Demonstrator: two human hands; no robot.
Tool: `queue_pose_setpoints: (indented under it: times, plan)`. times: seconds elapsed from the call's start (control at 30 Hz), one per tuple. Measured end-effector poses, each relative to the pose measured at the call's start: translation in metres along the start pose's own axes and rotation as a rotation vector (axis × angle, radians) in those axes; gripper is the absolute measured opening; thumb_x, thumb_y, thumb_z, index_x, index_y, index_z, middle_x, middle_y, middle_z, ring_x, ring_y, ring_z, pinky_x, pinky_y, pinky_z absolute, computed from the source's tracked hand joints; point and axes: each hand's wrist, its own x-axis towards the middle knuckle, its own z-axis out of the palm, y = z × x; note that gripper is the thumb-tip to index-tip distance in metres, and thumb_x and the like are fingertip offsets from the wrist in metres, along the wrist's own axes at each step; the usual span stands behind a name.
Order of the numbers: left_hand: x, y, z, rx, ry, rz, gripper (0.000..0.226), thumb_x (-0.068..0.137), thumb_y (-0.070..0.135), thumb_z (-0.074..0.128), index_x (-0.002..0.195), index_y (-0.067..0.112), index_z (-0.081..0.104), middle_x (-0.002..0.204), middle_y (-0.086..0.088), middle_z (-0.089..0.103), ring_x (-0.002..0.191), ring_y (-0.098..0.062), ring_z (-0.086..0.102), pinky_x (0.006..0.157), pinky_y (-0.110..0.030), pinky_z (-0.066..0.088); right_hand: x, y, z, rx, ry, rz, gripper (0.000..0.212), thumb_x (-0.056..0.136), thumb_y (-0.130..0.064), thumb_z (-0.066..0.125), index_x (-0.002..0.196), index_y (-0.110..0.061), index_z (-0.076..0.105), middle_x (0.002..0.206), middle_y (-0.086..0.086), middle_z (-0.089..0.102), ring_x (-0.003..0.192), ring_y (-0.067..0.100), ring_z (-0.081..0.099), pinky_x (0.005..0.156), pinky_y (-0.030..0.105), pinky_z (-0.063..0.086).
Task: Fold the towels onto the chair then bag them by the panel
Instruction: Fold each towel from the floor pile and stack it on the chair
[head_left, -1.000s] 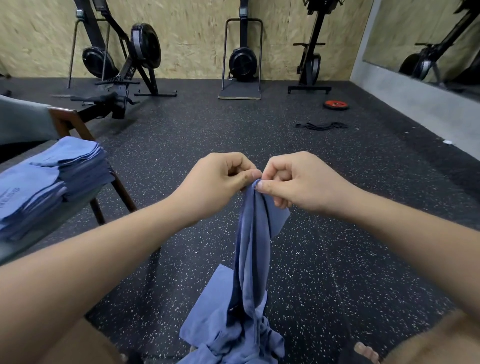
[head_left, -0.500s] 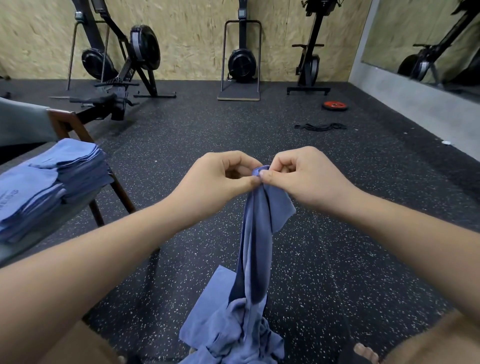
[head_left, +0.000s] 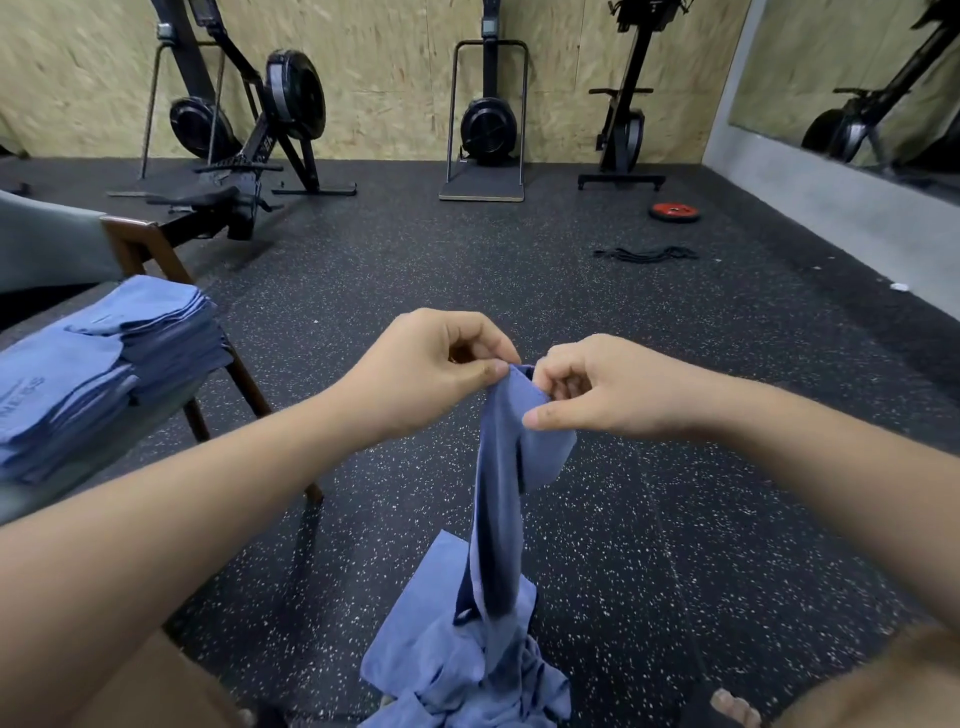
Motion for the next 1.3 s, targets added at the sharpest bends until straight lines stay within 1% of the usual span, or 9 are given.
queue_pose_setpoints:
  times: [0.07, 0.17, 0.3, 0.57, 0.73, 0.87, 1.07, 1.2, 1.3]
  plan:
    - [0.003, -0.001, -0.005, 0.023, 0.040, 0.014, 0.014, 0.098, 0.016, 0.076, 0.097, 0.029, 0.079, 0.082, 0.011, 0.073, 0.074, -0.006, 0.063, 0.077, -0.031, 0.055, 0.000, 0.001, -0.001, -0.118, -0.042, 0.003, 0.036, 0.091, -0.038, 0.081, 0.072, -0.015, 0.062, 0.086, 0.012, 0.060, 0.066, 0.011, 0.049, 0.068, 0.039, 0.045]
    - [0.008, -0.005, -0.017, 0.084, 0.110, 0.007, 0.015, 0.098, 0.014, 0.075, 0.096, 0.028, 0.078, 0.078, 0.018, 0.069, 0.068, 0.000, 0.057, 0.070, -0.019, 0.045, -0.003, 0.011, -0.003, -0.254, -0.026, 0.016, 0.043, 0.088, -0.051, 0.075, 0.070, -0.018, 0.055, 0.084, -0.003, 0.053, 0.069, 0.010, 0.051, 0.069, 0.036, 0.045]
    - [0.008, -0.015, -0.029, 0.176, 0.124, -0.019, 0.017, 0.099, 0.015, 0.074, 0.095, 0.031, 0.077, 0.085, 0.013, 0.073, 0.079, -0.006, 0.066, 0.076, -0.022, 0.050, -0.004, 0.022, -0.010, -0.364, 0.049, -0.012, 0.044, 0.080, -0.070, 0.061, 0.071, -0.027, 0.055, 0.086, -0.008, 0.051, 0.077, 0.012, 0.056, 0.072, 0.036, 0.047]
    - [0.006, -0.020, -0.031, 0.215, 0.133, -0.051, 0.015, 0.100, 0.017, 0.073, 0.102, 0.031, 0.077, 0.090, 0.014, 0.075, 0.084, -0.002, 0.067, 0.076, -0.015, 0.049, 0.000, 0.031, -0.017, -0.474, 0.281, 0.032, 0.012, 0.099, -0.041, 0.064, 0.093, -0.032, 0.060, 0.093, -0.011, 0.054, 0.085, 0.013, 0.057, 0.080, 0.041, 0.051]
    - [0.009, -0.022, -0.030, 0.170, 0.058, -0.088, 0.015, 0.103, 0.021, 0.070, 0.106, 0.034, 0.079, 0.093, 0.012, 0.077, 0.084, -0.006, 0.068, 0.078, -0.024, 0.053, -0.001, 0.028, -0.017, -0.215, 0.404, -0.005, 0.023, 0.099, -0.037, 0.074, 0.080, -0.024, 0.067, 0.071, -0.010, 0.064, 0.066, 0.005, 0.057, 0.063, 0.018, 0.038]
    - [0.009, -0.024, -0.028, 0.099, 0.036, -0.114, 0.010, 0.105, 0.025, 0.068, 0.097, 0.028, 0.073, 0.086, 0.013, 0.073, 0.078, -0.012, 0.063, 0.077, -0.035, 0.052, -0.003, 0.026, -0.019, -0.046, 0.460, -0.017, 0.021, 0.093, -0.029, 0.082, 0.083, -0.023, 0.065, 0.071, -0.006, 0.068, 0.063, 0.009, 0.059, 0.064, 0.020, 0.045]
    - [0.008, -0.022, -0.023, 0.068, 0.039, -0.082, 0.011, 0.107, 0.029, 0.064, 0.097, 0.026, 0.065, 0.076, 0.018, 0.062, 0.070, -0.007, 0.051, 0.067, -0.030, 0.044, -0.006, 0.023, -0.030, 0.028, 0.366, 0.008, 0.032, 0.094, -0.024, 0.080, 0.120, -0.036, 0.065, 0.087, -0.007, 0.076, 0.084, 0.017, 0.068, 0.087, 0.038, 0.055]
    - [0.006, -0.011, -0.010, 0.091, -0.014, -0.014, 0.011, 0.107, 0.027, 0.066, 0.096, 0.029, 0.064, 0.082, 0.018, 0.067, 0.072, -0.003, 0.055, 0.068, -0.022, 0.044, -0.005, 0.017, -0.019, -0.160, 0.215, 0.034, 0.040, 0.089, -0.047, 0.082, 0.125, -0.040, 0.065, 0.108, -0.015, 0.069, 0.100, 0.000, 0.064, 0.093, 0.023, 0.051]
    - [0.004, -0.004, 0.003, 0.138, -0.026, 0.048, 0.012, 0.104, 0.024, 0.069, 0.095, 0.029, 0.064, 0.087, 0.009, 0.071, 0.076, -0.006, 0.059, 0.071, -0.024, 0.046, 0.000, 0.011, 0.002, -0.089, 0.194, -0.012, 0.049, 0.087, -0.053, 0.083, 0.130, -0.038, 0.063, 0.116, -0.018, 0.069, 0.107, -0.006, 0.063, 0.094, 0.018, 0.048]
